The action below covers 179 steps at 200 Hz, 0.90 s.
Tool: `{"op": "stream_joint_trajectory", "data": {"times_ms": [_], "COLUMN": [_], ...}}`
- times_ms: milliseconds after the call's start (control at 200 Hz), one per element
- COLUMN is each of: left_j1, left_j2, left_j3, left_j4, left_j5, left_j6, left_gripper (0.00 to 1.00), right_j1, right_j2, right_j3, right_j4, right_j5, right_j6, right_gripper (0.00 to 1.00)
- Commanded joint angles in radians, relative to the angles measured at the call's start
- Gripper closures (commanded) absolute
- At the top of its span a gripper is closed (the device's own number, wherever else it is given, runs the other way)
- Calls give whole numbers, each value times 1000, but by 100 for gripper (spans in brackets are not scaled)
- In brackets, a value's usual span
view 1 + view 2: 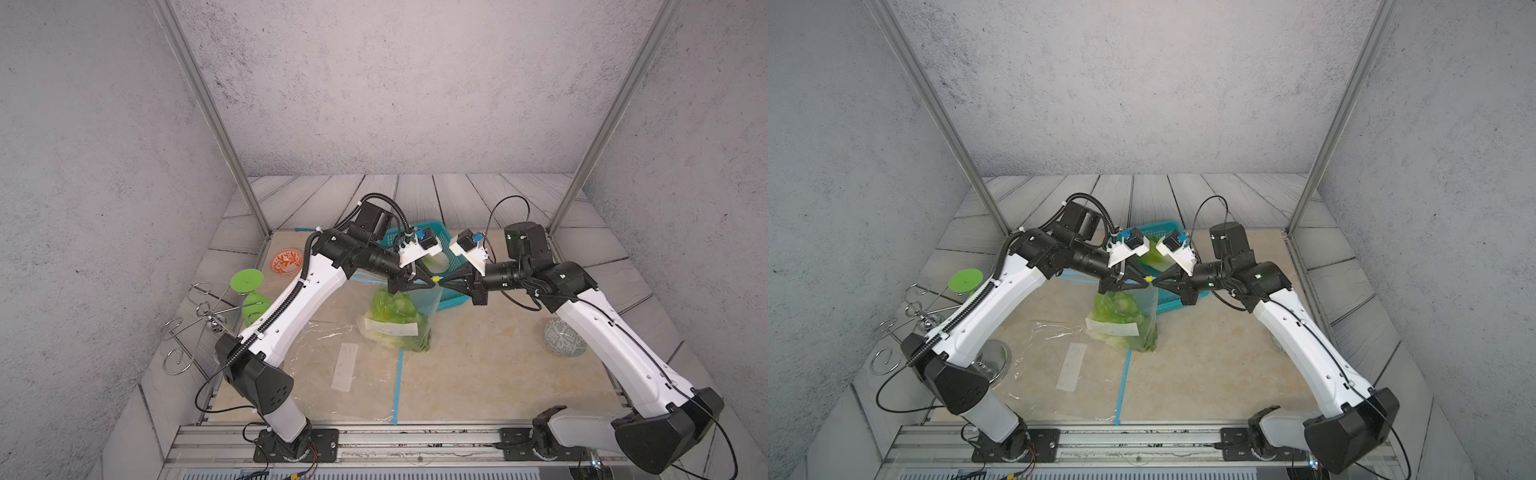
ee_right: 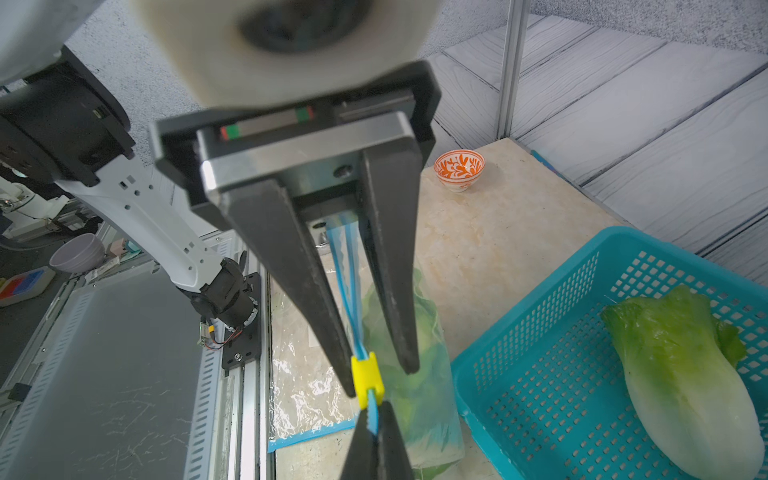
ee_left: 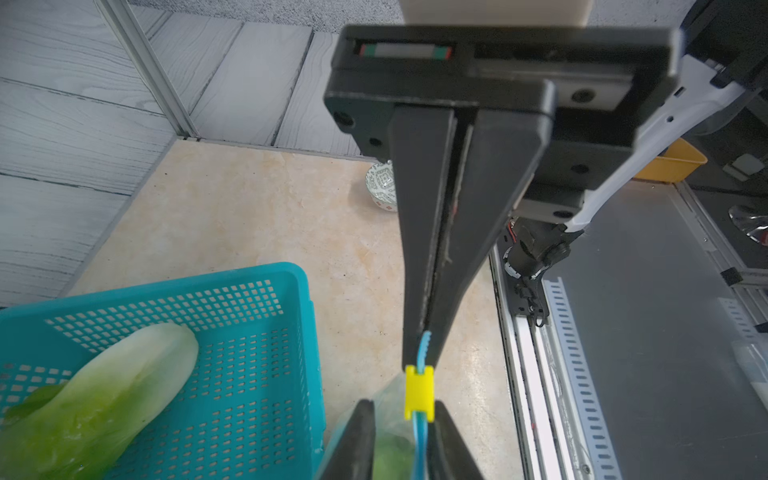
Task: Put the chinese cabbages into a zipper bag and zip it
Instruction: Zip the zipper on the zipper food storage bag.
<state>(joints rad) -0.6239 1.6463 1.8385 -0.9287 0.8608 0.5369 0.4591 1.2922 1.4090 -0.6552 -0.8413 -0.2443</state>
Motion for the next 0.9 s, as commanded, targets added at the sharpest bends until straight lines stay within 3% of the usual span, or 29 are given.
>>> {"op": "stream_joint_trajectory", "data": {"times_ms": [0,505,891], "left_j1": [3,0,0], "left_j2": [6,39,44], "left_j3": [47,87,99], "left_j4": [-13,-63,-63], "left_j5": [35,52,55], "left_j6": [32,54,48], "left_gripper": [73,77,97], "right_j1": [1,2,0], "right_j2": [16,24,13], "right_j3": [25,23,13], "right_j4": [12,34,44], "right_j5": [-39,-46,-31], "right_j6": [-3,17,20], "right_gripper": [100,100,100]}}
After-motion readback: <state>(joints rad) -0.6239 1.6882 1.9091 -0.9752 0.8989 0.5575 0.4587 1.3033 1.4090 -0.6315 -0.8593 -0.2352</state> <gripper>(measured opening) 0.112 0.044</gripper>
